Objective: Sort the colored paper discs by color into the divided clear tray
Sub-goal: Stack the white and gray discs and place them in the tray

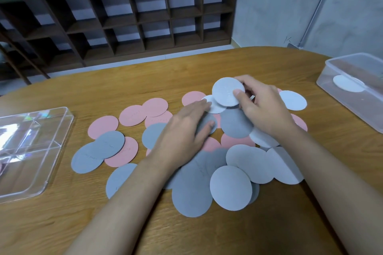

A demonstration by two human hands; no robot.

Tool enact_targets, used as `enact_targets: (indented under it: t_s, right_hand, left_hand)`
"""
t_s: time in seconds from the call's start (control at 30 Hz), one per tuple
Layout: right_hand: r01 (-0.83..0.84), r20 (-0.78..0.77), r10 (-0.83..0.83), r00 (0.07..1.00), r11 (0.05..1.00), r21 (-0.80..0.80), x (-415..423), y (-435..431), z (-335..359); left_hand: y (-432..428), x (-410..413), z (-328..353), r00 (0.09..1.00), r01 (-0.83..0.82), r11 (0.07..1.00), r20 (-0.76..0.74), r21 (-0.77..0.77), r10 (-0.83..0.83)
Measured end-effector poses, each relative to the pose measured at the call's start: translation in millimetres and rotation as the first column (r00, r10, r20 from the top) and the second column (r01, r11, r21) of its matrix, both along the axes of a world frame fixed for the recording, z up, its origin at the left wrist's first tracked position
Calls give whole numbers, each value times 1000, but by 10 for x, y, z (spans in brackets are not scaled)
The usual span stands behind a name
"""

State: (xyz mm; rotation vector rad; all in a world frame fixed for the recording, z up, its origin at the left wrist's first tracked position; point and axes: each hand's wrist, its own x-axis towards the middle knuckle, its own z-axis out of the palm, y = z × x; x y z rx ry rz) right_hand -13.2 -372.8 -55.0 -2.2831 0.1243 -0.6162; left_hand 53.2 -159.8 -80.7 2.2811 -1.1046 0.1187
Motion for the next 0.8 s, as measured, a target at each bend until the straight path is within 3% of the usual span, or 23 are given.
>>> enact_targets:
  t_s: [0.13, 0.43, 0.6, 0.8]
  right_hand:
    - [112, 43, -113, 993, 994, 14, 8, -44, 28]
    - [64, -17, -64, 998, 998, -14, 25, 32, -20]
    - [13, -33, -14, 999, 1000, -16, 21, 69, -41]
    - [7, 8, -7, 1000, 1000, -9, 17, 81, -43]
  left_hand:
    - [-11, 42, -45, 999, 54, 986, -16, 157, -52]
    - [15, 47, 54, 977, -167, 986, 137, 29, 162]
    - [7, 67, 33, 970, -180, 984, 161, -9, 179]
    - [25, 74, 6, 902, -163, 985, 396, -57, 172]
